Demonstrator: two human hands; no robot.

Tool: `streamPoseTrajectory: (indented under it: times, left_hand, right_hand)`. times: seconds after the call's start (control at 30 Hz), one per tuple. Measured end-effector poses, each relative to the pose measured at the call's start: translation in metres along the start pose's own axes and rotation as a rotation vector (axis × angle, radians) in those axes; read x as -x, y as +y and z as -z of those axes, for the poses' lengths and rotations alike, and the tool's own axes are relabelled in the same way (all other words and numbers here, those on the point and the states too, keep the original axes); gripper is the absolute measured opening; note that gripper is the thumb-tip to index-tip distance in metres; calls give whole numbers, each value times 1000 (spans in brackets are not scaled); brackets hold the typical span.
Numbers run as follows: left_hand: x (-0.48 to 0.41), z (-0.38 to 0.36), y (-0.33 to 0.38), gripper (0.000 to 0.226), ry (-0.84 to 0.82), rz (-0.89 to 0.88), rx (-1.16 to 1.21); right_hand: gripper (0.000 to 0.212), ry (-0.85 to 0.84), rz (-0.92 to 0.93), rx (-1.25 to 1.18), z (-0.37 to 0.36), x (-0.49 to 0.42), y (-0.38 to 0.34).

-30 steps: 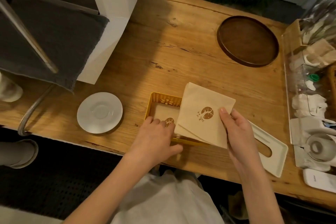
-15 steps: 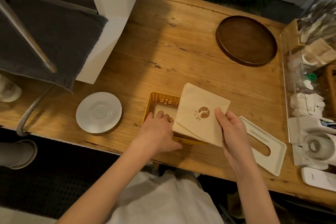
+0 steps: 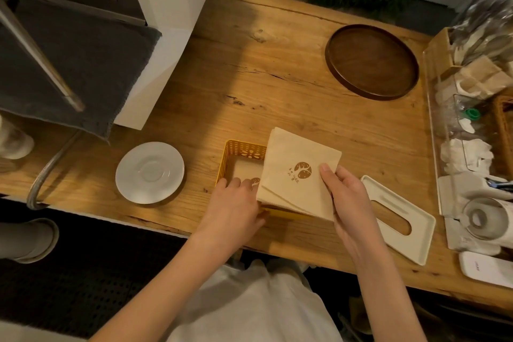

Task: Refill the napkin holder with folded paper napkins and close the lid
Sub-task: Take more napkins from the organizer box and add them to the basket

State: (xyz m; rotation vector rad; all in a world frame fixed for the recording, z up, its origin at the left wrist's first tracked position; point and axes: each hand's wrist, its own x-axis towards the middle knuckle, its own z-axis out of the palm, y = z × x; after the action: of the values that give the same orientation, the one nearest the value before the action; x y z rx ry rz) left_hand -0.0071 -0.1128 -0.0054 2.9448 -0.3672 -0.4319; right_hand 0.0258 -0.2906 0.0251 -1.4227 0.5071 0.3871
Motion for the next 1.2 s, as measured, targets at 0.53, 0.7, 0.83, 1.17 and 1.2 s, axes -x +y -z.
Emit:
streamPoseTrajectory:
  times: [0.53, 0.7, 0.83, 1.17, 1.2]
  left_hand:
    - [28, 7, 6, 31, 91, 29, -6]
    - [29, 7, 5, 29, 128, 26, 39]
    - [29, 2, 2, 24, 166, -9, 128]
    - [33, -1, -1, 42, 239, -47, 286]
    - [33, -1, -2, 40, 255, -57, 316]
  right_hand:
    - [16, -161, -252, 141, -57, -39, 14]
    - [31, -162, -74, 679, -56, -46, 20]
    - [39, -163, -37, 939, -57, -49, 25]
    - [41, -103, -51, 1141, -61, -47, 27]
    - [42, -99, -51, 1148, -61, -46, 27]
